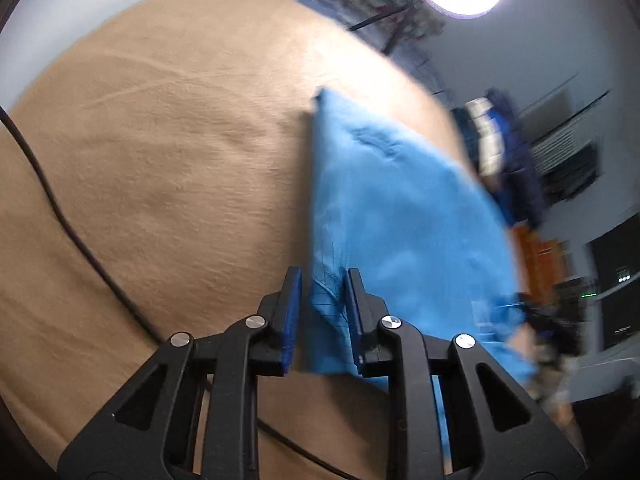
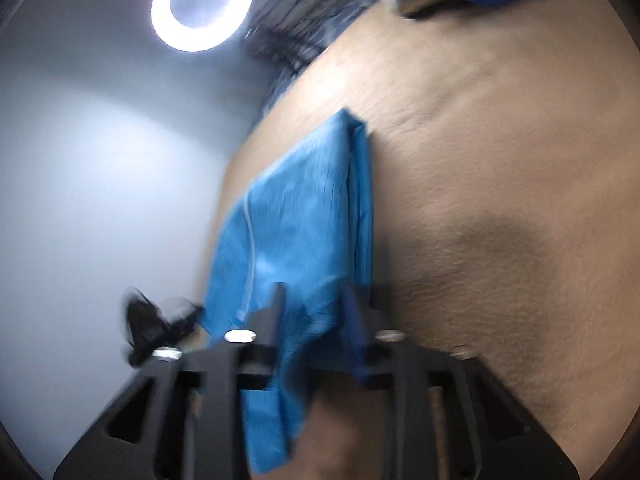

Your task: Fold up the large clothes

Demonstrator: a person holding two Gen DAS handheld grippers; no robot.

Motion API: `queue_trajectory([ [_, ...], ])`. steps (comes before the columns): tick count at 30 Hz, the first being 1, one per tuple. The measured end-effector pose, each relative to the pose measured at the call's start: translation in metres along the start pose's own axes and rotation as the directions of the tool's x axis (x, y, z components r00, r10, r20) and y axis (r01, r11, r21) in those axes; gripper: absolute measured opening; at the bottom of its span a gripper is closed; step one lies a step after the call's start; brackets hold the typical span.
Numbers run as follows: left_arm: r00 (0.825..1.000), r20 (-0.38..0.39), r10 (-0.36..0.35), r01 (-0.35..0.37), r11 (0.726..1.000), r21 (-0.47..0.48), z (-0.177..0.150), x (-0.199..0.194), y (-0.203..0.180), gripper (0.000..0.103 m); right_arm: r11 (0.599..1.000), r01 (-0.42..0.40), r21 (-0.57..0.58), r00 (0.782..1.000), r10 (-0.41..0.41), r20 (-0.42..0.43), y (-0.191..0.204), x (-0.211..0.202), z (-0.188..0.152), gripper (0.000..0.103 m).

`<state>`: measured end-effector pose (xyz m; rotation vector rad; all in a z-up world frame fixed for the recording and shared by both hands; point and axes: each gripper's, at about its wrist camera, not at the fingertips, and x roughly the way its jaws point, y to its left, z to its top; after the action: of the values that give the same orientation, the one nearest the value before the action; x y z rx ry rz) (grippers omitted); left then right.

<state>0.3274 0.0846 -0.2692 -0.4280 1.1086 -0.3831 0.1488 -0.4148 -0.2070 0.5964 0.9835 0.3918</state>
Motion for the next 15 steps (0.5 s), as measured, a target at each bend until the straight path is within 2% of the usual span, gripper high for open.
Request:
queue_trajectory([
  [2,0.999,0.003,0.035,-0.035,0.999,0.019,-0.003,0.005,0.0,0.021,0.983,0.154,-0.099,0.987,-0.158,-0.04,0.009,0.015,-0.002,0.012],
  [4,0.998,0.037,0.046,-0.047,0.998,0.033,-0.006,-0.005,-0.004,0.021,0.974,0.19,-0.121,0.979,-0.198,-0.056,0.011,0.019,-0.003,0.012],
  [6,0.994,0.087,0.067,-0.074,0.995,0.074,-0.011,-0.024,-0.01,0.021,0.961,0.226,-0.162,0.972,-0.233,-0.026,0.022,0.007,-0.002,0.013],
  [8,0.993,0.11,0.03,-0.041,0.994,0.099,-0.019,-0.043,-0.016,0.021,0.932,0.273,-0.238,0.961,-0.273,0.031,0.041,-0.012,-0.005,0.013],
  [9,0.994,0.111,-0.012,-0.001,0.993,0.116,-0.028,-0.055,-0.02,0.021,0.919,0.276,-0.282,0.961,-0.272,0.052,0.052,-0.021,-0.008,0.013],
  [11,0.992,0.095,-0.082,0.066,0.985,0.159,-0.046,-0.071,-0.029,0.021,0.896,0.228,-0.381,0.973,-0.221,0.064,0.078,-0.039,-0.019,0.013],
  [13,0.991,0.069,-0.116,0.1,0.974,0.204,-0.065,-0.079,-0.04,0.021,0.879,0.172,-0.444,0.984,-0.175,0.035,0.095,-0.044,-0.028,0.013],
  [15,0.989,0.034,-0.145,0.132,0.961,0.242,-0.084,-0.081,-0.052,0.021,0.859,0.085,-0.505,0.992,-0.12,-0.037,0.115,-0.04,-0.04,0.013],
])
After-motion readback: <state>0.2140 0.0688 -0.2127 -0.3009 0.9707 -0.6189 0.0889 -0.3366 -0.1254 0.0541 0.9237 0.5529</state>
